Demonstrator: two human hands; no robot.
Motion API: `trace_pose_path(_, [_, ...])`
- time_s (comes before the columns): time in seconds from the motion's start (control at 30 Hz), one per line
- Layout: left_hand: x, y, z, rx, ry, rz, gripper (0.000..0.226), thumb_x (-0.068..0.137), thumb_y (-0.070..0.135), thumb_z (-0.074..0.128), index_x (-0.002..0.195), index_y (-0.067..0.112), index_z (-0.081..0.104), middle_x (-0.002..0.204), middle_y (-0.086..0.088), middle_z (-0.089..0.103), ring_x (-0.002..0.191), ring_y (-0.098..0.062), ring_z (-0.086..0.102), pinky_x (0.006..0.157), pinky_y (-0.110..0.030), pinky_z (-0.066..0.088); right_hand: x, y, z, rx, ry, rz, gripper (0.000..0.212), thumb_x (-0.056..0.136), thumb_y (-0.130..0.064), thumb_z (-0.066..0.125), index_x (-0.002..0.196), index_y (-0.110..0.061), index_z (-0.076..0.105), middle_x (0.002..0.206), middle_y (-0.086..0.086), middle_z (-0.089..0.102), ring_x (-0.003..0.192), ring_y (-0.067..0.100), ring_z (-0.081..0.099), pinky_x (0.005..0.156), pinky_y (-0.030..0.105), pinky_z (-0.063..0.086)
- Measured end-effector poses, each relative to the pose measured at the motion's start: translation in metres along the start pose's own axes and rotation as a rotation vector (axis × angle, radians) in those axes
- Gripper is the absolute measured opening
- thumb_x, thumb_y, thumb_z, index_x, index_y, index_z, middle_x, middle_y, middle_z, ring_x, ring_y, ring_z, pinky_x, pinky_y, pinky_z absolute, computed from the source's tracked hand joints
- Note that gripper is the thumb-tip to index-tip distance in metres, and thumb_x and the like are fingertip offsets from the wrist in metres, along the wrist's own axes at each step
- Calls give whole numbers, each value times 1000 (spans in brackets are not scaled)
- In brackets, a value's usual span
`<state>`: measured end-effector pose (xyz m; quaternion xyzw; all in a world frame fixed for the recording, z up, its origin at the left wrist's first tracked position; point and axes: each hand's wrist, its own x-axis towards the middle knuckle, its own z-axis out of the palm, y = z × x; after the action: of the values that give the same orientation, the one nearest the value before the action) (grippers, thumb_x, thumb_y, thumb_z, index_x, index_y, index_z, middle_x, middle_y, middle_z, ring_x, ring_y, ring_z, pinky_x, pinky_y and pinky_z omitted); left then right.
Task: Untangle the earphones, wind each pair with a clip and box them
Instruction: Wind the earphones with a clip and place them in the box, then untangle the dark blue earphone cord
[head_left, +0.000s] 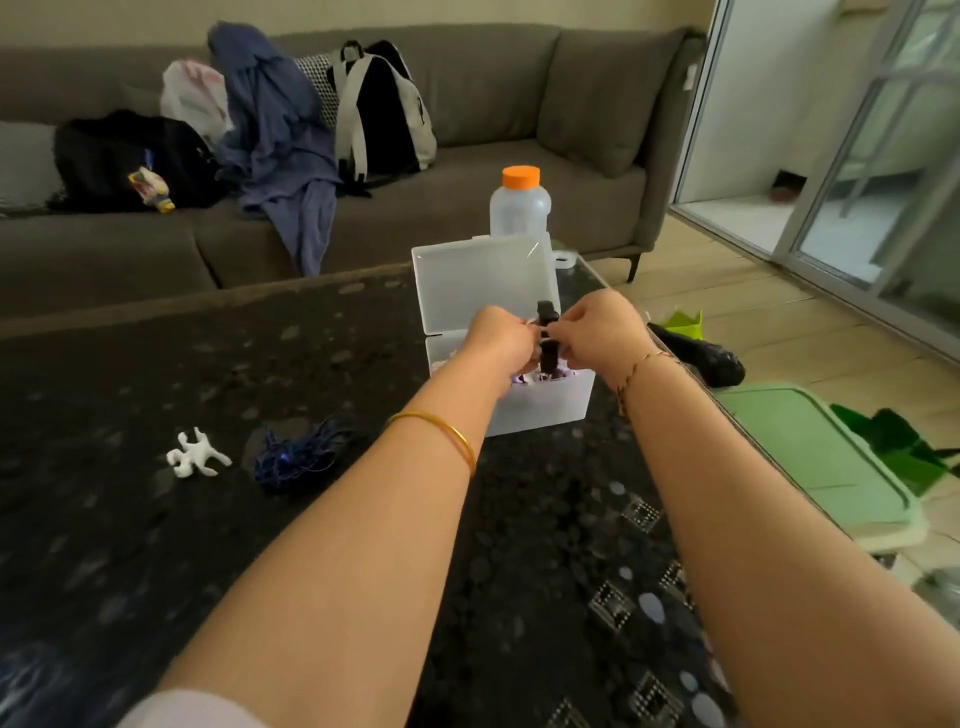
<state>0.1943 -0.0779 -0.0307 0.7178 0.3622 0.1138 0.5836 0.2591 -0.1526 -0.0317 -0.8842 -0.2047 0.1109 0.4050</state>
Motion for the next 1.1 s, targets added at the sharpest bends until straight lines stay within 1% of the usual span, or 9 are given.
trace_pose_path(0.13, [12,-9,14,178,41,-20,24,90,5,56,112,-5,61,108,-26,65,98,-39,65,88,-46,54,8,11,5,-99,9,-38,19,88,-16,64,92,2,65,76,11,59,77,26,56,68,30,44])
trace_pose_path(0.2, [11,-10,19,290,54,14,25,92,8,55,112,-6,61,111,-25,64,105,-39,62,88,-44,51,10,16,6,-148,27,-58,18,87,-17,65,89,1,66,72,8,57,77,27,56,68,30,43])
trace_pose_path(0.33, [13,-11,22,533,117,70,24,97,12,51,115,-1,59,117,-17,62,110,-33,58,81,-34,44,10,24,15,-272,18,-65,23,86,-24,66,98,-5,70,97,13,67,93,29,61,82,37,52])
trace_pose_path(0.43, [15,-10,27,654,146,90,26,97,14,51,118,1,57,120,-17,60,112,-33,56,88,-34,44,8,27,19,-331,107,-115,25,85,-16,66,109,-10,64,114,11,58,105,31,55,87,39,50])
trace_pose_path(0.6, [18,-12,25,842,236,135,28,93,24,59,115,7,61,116,-13,61,109,-31,56,89,-37,47,5,33,17,-252,190,-142,16,87,-15,62,98,-12,73,101,9,65,99,28,58,81,34,50])
trace_pose_path(0.8, [-5,-20,13,647,295,312,16,95,16,54,107,11,64,103,-5,63,97,-23,59,82,-33,49,-14,24,12,-389,178,-165,23,93,-18,54,111,-17,69,120,10,51,112,31,46,90,38,45])
trace_pose_path(0.93, [-38,-32,-27,386,496,412,23,95,11,47,112,13,63,111,-7,63,104,-23,58,85,-31,48,-60,0,28,-212,303,-266,26,93,-10,50,114,-16,65,118,9,52,109,28,51,90,34,46])
trace_pose_path(1.0, [-47,-48,-55,411,625,336,29,94,8,47,118,16,61,121,-8,59,115,-26,51,90,-36,45,-84,-18,43,-85,267,-291,25,94,-9,50,112,-16,66,117,6,55,108,24,54,92,33,47])
trace_pose_path(1.1, [-60,-81,-97,559,729,74,37,92,12,55,128,21,54,136,-8,45,128,-29,38,100,-42,37,-115,-40,68,-9,50,-340,24,93,-9,50,108,-17,67,115,4,60,104,21,58,93,32,47])
